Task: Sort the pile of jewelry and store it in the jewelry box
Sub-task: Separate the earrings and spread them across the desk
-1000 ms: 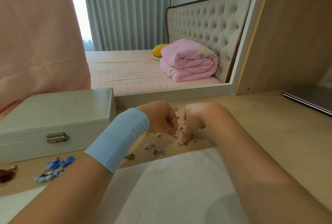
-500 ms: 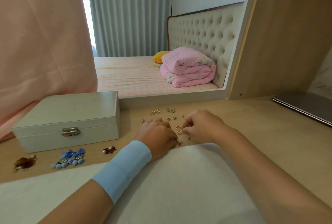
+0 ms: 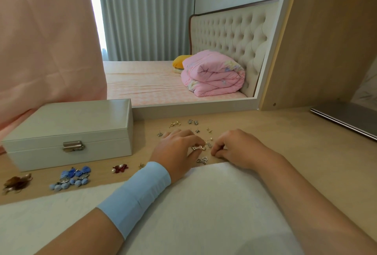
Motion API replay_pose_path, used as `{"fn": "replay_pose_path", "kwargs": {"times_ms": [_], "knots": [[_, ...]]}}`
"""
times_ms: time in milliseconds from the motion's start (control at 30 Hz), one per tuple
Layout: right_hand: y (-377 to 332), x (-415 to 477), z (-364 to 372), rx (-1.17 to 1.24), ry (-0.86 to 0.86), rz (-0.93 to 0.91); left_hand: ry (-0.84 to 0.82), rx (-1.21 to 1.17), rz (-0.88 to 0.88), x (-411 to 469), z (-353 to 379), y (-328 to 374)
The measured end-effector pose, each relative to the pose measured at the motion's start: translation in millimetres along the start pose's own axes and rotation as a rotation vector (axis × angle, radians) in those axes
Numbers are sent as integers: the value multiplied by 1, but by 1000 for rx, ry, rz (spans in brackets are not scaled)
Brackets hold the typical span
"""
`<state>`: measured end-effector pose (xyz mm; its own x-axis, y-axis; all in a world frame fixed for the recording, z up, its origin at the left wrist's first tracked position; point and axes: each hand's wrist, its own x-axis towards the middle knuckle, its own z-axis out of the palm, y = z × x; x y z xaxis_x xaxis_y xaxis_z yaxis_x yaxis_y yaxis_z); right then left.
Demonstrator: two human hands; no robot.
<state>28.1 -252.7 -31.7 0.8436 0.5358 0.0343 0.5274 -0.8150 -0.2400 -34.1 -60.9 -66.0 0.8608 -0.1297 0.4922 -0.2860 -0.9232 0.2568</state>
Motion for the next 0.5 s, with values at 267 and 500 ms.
{"fn": "replay_pose_path", "kwargs": {"times_ms": [267,500], "knots": [[14,-1,2,157,94,2,-16,-18,-22,-2,3,0],[22,0,8,186,93,31,1,-21,-48,-2,6,-3]]}}
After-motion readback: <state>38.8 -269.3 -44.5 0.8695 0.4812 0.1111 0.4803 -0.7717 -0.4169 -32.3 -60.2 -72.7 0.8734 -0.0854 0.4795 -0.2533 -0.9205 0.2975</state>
